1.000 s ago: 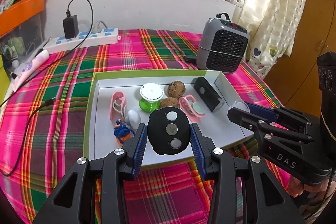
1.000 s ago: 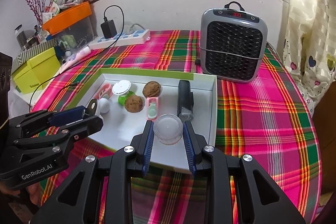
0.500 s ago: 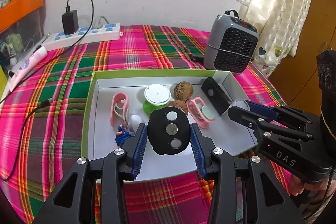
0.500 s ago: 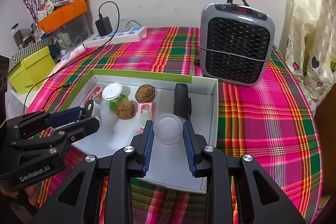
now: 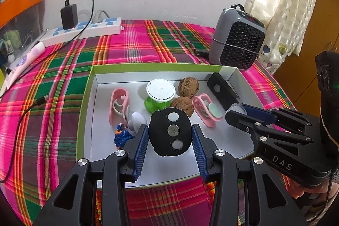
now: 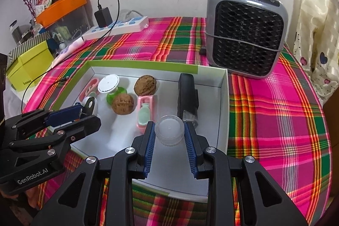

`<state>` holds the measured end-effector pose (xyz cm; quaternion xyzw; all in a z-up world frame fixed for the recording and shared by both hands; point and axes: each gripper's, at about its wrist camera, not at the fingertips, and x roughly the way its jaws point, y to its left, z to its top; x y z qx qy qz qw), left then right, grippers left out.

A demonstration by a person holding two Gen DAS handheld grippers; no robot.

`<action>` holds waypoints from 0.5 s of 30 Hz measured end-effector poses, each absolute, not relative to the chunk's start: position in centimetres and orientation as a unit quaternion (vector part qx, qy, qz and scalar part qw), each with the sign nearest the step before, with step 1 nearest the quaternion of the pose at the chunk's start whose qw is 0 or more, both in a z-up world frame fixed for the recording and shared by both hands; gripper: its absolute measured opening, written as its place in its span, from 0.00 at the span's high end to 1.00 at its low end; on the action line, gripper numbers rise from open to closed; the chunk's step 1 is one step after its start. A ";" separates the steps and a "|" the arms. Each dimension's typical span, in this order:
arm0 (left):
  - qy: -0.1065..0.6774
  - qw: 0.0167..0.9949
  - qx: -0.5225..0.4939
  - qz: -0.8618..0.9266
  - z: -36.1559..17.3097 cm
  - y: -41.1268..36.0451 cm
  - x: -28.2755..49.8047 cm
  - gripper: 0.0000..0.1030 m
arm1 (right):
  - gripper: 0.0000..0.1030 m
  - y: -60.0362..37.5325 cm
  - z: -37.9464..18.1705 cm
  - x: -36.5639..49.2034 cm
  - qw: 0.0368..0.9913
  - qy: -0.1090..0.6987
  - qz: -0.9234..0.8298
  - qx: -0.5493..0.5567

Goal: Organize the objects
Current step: 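Carry the black object and white cup up and over into the box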

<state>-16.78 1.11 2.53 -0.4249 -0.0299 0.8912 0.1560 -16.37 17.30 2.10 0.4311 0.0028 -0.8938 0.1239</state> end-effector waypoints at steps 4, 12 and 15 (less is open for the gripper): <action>-0.030 0.156 -0.426 0.891 2.4 1.2 -16.8 0.62 | 0.72 17.3 1.8 -16.6 0.123 0.005 -0.892 0.434; -0.029 0.156 -0.431 0.888 2.1 1.2 -17.1 0.62 | 0.72 17.1 1.4 -17.2 0.120 0.011 -0.891 0.437; -0.028 0.156 -0.432 0.888 1.9 1.3 -17.2 0.62 | 0.72 17.0 1.4 -17.4 0.122 0.013 -0.891 0.437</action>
